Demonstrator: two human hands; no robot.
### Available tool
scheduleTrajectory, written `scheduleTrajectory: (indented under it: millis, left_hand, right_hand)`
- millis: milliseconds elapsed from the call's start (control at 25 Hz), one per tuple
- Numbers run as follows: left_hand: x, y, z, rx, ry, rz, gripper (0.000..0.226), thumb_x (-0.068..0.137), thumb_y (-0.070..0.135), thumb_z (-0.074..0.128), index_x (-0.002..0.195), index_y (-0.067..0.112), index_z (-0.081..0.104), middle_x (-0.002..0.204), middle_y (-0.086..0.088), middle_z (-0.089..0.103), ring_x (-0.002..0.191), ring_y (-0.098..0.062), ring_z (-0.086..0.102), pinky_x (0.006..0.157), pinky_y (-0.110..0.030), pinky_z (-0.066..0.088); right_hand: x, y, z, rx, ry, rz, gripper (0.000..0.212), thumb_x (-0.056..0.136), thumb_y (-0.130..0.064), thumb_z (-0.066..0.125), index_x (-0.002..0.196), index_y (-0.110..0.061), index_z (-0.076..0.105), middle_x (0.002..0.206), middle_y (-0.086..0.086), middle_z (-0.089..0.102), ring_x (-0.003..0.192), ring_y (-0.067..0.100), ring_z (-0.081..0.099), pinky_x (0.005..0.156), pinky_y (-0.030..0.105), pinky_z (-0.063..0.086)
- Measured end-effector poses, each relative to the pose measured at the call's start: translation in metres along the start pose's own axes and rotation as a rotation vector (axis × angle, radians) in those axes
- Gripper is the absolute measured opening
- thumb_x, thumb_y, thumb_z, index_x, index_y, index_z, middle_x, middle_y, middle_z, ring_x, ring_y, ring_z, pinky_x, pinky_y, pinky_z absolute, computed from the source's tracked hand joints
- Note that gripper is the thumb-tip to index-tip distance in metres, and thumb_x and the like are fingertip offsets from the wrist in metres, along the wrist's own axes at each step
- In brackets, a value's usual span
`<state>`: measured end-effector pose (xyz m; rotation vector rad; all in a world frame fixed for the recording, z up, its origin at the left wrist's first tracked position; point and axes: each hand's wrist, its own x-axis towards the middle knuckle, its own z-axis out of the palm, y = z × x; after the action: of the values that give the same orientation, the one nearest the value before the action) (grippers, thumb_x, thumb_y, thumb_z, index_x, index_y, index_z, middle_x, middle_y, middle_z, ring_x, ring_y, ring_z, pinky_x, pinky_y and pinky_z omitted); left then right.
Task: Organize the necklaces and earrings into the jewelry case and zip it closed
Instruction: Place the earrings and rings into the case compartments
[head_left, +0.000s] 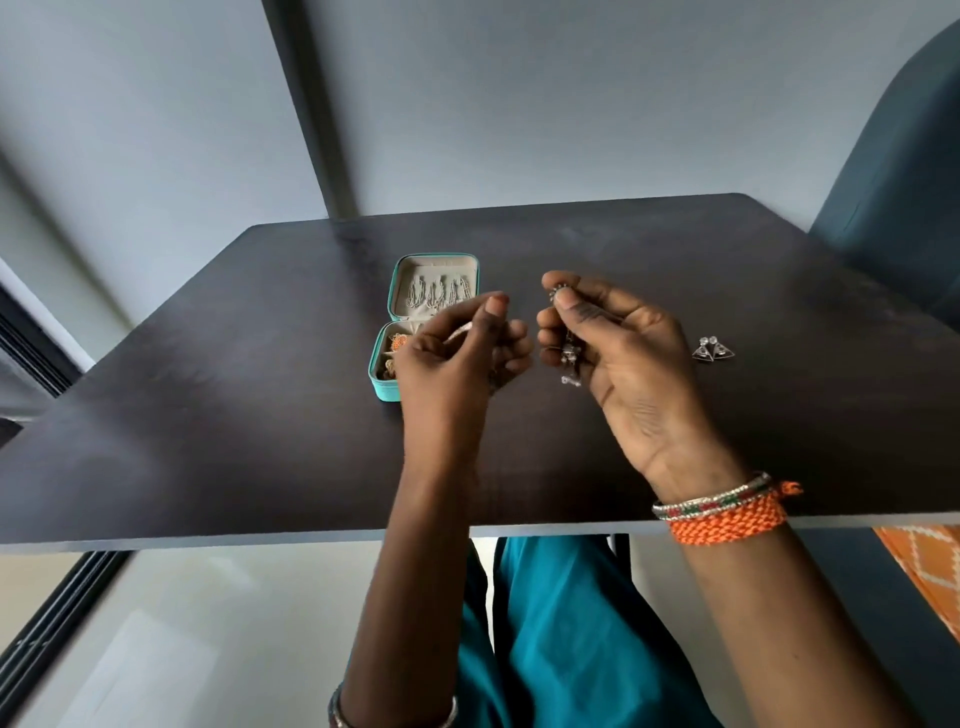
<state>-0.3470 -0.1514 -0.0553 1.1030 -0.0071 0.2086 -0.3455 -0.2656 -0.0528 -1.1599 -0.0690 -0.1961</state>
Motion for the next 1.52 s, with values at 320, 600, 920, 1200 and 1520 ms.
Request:
scheduleTrajectory:
  millis: [320,600,920,1200,1520]
  left_hand:
    - [-0.013,0.01,-0.013,-0.184,-0.109,-0.156,0.018,0.095,0.004,0.046,0.094,0.003,0.064,0.077,-0.009,0.07,0.068,-0.014,0.068,0.067,-0.022,0.058]
    - [-0.019,-0.006,-0.01,-0.219,0.027,-0.185,0.017,0.094,0.003,0.049,0.099,-0.001,0.064,0.085,-0.015,0.072,0.08,-0.018,0.071,0.077,-0.027,0.059]
    - [-0.023,-0.01,-0.012,-0.312,0.007,-0.206,0.022,0.091,0.003,0.053,0.109,-0.004,0.062,0.095,-0.013,0.072,0.083,-0.015,0.07,0.084,-0.027,0.056]
    - [-0.026,-0.015,-0.009,-0.195,0.104,-0.065,0.013,0.091,-0.002,0.053,0.09,0.001,0.065,0.072,-0.005,0.071,0.067,-0.011,0.068,0.073,-0.023,0.058]
    - [-0.029,-0.014,-0.011,-0.326,0.047,-0.234,0.029,0.098,0.023,0.046,0.106,0.001,0.063,0.103,-0.016,0.07,0.09,-0.018,0.067,0.084,-0.028,0.055]
  right_hand:
    - [-0.01,-0.006,-0.003,0.182,-0.131,0.148,0.033,0.093,0.009,0.037,0.113,0.0,0.062,0.097,0.013,0.072,0.09,0.014,0.07,0.077,0.02,0.056]
    - [-0.013,0.012,-0.007,0.081,-0.103,0.167,0.047,0.086,0.018,0.032,0.118,-0.001,0.061,0.108,0.013,0.071,0.101,0.016,0.067,0.09,0.025,0.051]
    - [-0.013,0.011,-0.014,0.149,-0.221,0.204,0.047,0.086,0.01,0.031,0.121,-0.004,0.059,0.117,0.011,0.068,0.113,0.018,0.063,0.095,0.027,0.049]
    - [-0.016,0.014,-0.011,0.076,-0.19,0.177,0.03,0.087,-0.003,0.051,0.114,-0.006,0.064,0.106,0.008,0.072,0.1,0.016,0.068,0.079,0.022,0.054]
    - [-0.012,0.016,-0.013,0.115,-0.189,0.231,0.041,0.088,0.0,0.035,0.122,-0.005,0.06,0.114,0.008,0.07,0.102,0.014,0.067,0.084,0.022,0.053]
